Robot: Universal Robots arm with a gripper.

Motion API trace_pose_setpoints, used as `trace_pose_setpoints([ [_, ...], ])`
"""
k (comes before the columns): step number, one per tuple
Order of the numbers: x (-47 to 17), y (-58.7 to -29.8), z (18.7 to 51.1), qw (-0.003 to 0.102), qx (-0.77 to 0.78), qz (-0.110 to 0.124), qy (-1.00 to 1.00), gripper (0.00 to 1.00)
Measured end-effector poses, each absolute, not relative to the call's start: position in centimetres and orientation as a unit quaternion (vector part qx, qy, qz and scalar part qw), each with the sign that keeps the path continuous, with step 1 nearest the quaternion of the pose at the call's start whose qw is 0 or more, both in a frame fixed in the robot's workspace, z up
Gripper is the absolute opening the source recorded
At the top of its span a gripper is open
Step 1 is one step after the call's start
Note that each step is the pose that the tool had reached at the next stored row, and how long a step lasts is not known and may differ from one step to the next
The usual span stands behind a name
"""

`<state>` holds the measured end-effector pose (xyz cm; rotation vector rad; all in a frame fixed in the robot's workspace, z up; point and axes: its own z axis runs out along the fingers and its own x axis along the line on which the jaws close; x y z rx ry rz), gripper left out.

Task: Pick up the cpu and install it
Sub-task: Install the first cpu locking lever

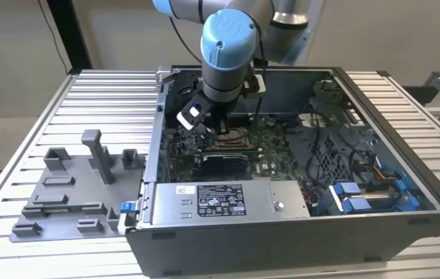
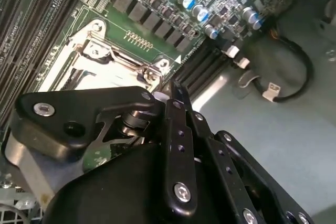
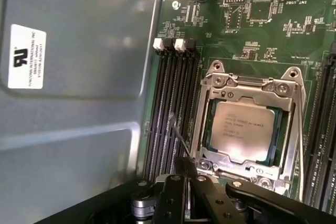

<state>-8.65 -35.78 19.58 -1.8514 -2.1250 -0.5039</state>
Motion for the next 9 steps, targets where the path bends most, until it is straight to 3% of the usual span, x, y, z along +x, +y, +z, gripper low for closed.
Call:
trace_pose_setpoints([
  [9, -7.4, -35.6, 18.8, 0.139, -0.64, -0.174, -0.735, 0.0],
])
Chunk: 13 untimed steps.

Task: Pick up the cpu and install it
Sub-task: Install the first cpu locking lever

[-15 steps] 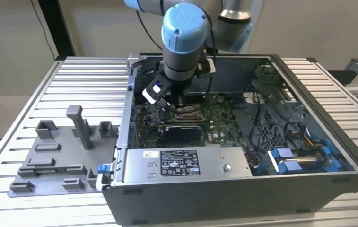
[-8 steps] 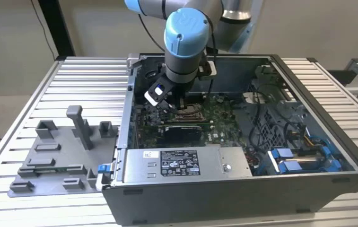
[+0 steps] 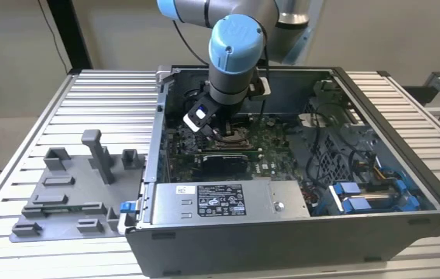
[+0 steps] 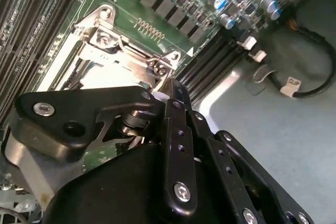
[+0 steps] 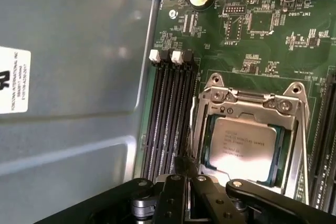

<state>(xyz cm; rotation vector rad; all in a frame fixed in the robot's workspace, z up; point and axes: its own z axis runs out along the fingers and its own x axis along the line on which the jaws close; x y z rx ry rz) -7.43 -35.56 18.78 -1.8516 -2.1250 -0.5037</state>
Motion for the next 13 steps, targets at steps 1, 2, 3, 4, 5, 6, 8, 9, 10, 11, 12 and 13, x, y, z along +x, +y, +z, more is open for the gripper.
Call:
trace_pose_setpoints([
  [1, -7.3, -35.55, 18.73, 0.139, -0.64, -0.174, -0.735, 0.0],
  [2, -7.21, -35.54, 18.69, 0.139, -0.64, -0.174, -0.735, 0.0],
  [3, -7.13, -35.54, 18.69, 0.139, -0.64, -0.174, -0.735, 0.0],
  [4, -7.1, -35.54, 18.68, 0.139, -0.64, -0.174, -0.735, 0.0],
  [5, -7.07, -35.53, 18.68, 0.139, -0.64, -0.174, -0.735, 0.0],
  [6, -7.03, -35.53, 18.67, 0.139, -0.64, -0.174, -0.735, 0.0],
  [8, -6.88, -35.53, 18.64, 0.139, -0.64, -0.174, -0.735, 0.0],
  [9, -6.79, -35.53, 18.64, 0.139, -0.64, -0.174, -0.735, 0.0],
  [10, -6.73, -35.53, 18.63, 0.139, -0.64, -0.174, -0.735, 0.0],
  [11, -6.71, -35.53, 18.63, 0.139, -0.64, -0.174, -0.735, 0.0],
  [12, -6.68, -35.53, 18.63, 0.139, -0.64, -0.174, -0.735, 0.0],
  [13, -6.67, -35.53, 18.62, 0.139, -0.64, -0.174, -0.735, 0.0],
])
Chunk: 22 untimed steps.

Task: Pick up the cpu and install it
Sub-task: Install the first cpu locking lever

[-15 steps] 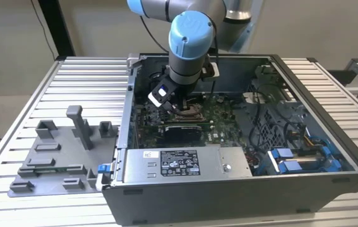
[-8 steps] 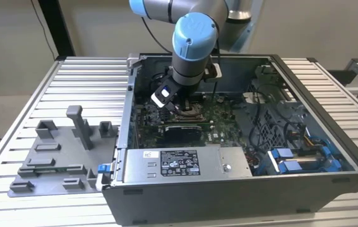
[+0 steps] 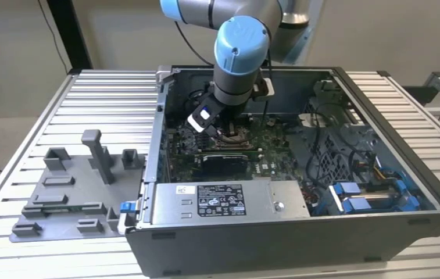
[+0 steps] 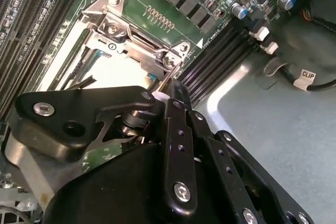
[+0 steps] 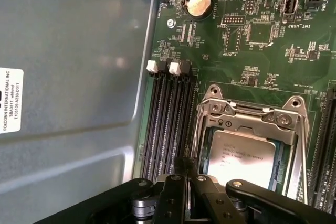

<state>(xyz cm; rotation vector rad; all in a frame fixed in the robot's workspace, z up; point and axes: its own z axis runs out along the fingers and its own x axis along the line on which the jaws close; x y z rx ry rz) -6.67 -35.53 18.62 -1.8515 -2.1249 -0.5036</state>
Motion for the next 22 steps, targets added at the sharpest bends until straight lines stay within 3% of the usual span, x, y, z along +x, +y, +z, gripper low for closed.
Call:
trace_pose_setpoints([
  [22, -5.97, -35.36, 18.53, 0.139, -0.64, -0.174, -0.735, 0.0],
])
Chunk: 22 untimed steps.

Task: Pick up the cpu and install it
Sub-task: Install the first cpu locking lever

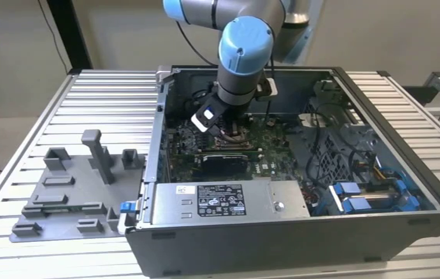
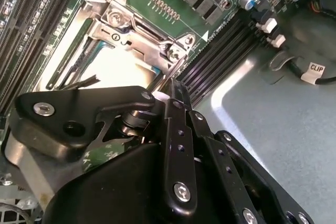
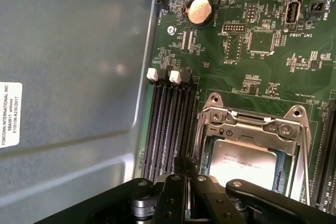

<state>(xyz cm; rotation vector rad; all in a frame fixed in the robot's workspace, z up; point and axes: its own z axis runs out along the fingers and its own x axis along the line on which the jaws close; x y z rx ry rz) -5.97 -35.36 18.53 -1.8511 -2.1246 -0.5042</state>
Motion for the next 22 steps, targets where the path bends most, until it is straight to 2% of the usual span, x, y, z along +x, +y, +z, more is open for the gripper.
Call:
trace_pose_setpoints([
  [17, -5.6, -35.3, 18.4, 0.144, -0.639, -0.18, -0.734, 0.0],
  [22, -6.8, -35.4, 19.8, 0.143, -0.639, -0.18, -0.734, 0.0],
])
